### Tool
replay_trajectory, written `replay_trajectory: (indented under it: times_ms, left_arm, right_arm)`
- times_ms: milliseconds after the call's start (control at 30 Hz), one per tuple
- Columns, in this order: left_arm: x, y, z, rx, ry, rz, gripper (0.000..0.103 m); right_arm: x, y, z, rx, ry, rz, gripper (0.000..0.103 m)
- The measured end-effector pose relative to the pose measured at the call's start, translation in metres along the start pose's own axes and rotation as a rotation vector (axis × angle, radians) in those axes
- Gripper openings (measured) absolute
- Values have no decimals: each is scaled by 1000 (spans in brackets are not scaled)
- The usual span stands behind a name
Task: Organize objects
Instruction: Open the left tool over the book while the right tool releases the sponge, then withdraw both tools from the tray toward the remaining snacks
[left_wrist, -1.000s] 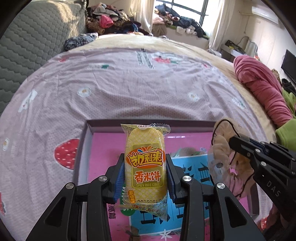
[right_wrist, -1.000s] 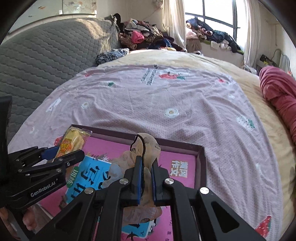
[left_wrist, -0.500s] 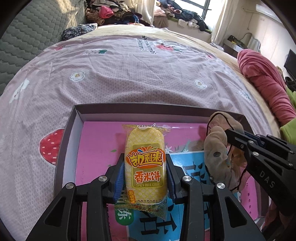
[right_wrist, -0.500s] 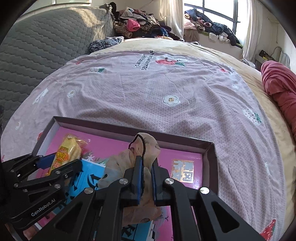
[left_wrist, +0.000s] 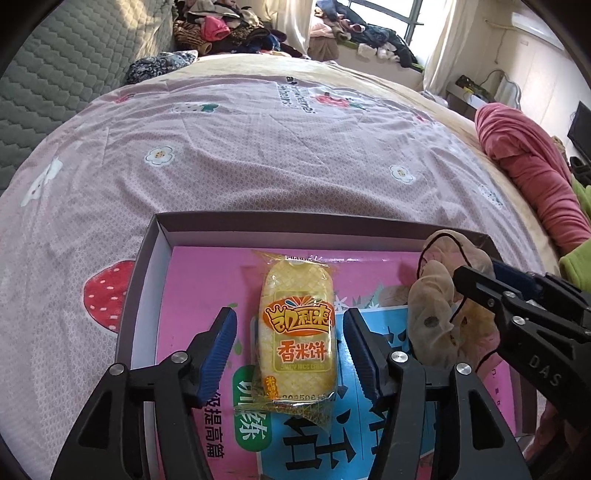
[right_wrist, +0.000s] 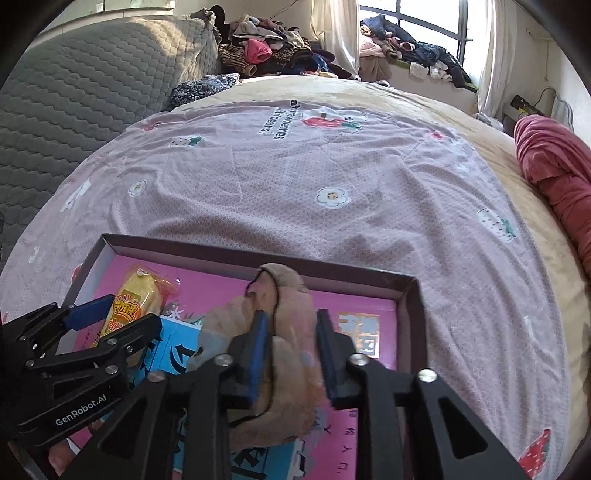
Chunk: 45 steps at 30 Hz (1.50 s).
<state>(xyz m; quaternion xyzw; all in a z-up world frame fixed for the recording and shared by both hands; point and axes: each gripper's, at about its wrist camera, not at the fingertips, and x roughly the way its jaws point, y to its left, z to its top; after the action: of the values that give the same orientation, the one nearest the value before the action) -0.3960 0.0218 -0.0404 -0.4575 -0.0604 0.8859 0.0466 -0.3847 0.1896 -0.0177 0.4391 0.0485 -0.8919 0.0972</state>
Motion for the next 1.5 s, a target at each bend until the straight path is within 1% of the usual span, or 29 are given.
replay_trajectory:
  times_ms: [33, 100, 133, 167, 333, 400, 467, 700, 767, 867, 967, 1033, 1100, 1267, 1367, 1500]
  left_arm:
    - [-1, 1, 0, -3, -3, -2, 63]
    - [-3, 1, 0, -5, -6, -3, 75]
    - [-5, 1, 1, -5, -12, -2, 75]
    - [-7, 1, 1, -3, -17, -1, 75]
    - [-21, -1, 2, -4, -43, -18, 76]
    - [-24, -2, 2, 0, -52, -17, 80]
    - [-28, -4, 2, 10, -62, -18, 81]
    - [-37, -6, -1, 18, -48, 13, 83]
    - [-45, -6, -3, 12, -63, 17, 83]
    - [-64, -8, -6, 16, -97, 17, 85]
    - [-83, -5, -10, -1, -127, -1, 85]
    - [-93, -3, -15, -5, -124, -30, 86]
    - [-99, -3, -21, -3, -114, -41, 86]
    - [-121, -6, -42, 8, -102, -24, 86]
    - [-135, -8, -53, 24, -93, -37, 86]
    - [-160, -9, -64, 32, -98, -14, 86]
  right_arm:
    - [-2, 0, 1, 0, -3, -1, 38]
    - [-7, -1, 2, 3, -7, -3, 47]
    - [-10, -2, 2, 0, -9, -9, 53]
    - [-12, -2, 2, -1, -15, -15, 57]
    - [-18, -4, 2, -9, -15, -37, 66]
    - [-20, -5, 1, -9, -17, -44, 67]
    - [-24, -7, 0, -9, -20, -49, 70]
    - [-46, -12, -8, 1, -47, -62, 79]
    - [-56, -12, -12, 1, -50, -66, 83]
    - [-71, -11, -18, -5, -55, -62, 84]
    - [-87, -10, -22, -7, -65, -53, 84]
    - [-98, -8, -26, -10, -71, -46, 85]
    - [-111, -7, -31, -8, -87, -39, 88]
    - [-139, -4, -43, -15, -108, -26, 88]
    - [-154, -2, -50, -2, -115, -7, 89]
    - [-171, 2, -59, 8, -119, 11, 89]
